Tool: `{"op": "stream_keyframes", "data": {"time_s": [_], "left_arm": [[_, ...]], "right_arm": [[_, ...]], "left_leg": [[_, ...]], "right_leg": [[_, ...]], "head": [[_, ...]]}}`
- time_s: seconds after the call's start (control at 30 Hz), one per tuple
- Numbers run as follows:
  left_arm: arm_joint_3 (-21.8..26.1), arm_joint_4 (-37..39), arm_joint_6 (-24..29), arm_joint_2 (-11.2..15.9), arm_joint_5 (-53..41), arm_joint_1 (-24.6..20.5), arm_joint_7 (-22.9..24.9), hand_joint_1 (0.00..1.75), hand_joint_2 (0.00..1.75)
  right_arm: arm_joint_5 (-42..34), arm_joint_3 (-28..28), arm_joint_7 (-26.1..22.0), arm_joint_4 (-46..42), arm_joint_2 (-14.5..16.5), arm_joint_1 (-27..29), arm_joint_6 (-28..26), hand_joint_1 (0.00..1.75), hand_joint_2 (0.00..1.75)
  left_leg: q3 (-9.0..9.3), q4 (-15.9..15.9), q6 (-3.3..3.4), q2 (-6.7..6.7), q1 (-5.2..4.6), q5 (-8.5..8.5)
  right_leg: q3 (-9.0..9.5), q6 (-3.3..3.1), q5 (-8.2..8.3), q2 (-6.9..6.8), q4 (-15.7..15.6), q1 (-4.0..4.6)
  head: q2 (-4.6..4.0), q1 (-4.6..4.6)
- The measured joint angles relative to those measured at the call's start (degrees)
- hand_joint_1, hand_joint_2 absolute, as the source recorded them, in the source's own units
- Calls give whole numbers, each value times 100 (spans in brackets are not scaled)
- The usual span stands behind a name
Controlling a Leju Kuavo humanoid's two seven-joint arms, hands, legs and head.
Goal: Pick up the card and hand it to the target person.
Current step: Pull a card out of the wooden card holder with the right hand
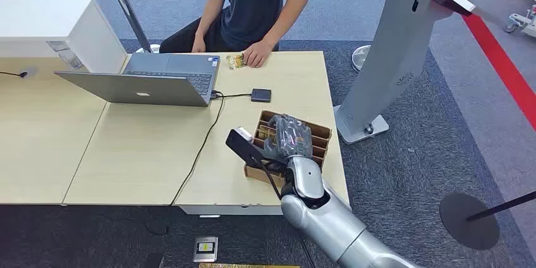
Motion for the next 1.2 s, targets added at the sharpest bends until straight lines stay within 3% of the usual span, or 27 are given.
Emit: {"op": "stream_keyframes", "data": {"time_s": [1.2], "left_arm": [[-43, 0, -138, 0, -268, -81, 159, 0, 175]], "right_arm": [[101, -38, -53, 1315, 293, -416, -392, 89, 175]], "left_leg": [[1, 0, 0, 0, 0, 0]], "right_leg": [[1, 0, 0, 0, 1, 0]], "head": [[0, 0]]}}
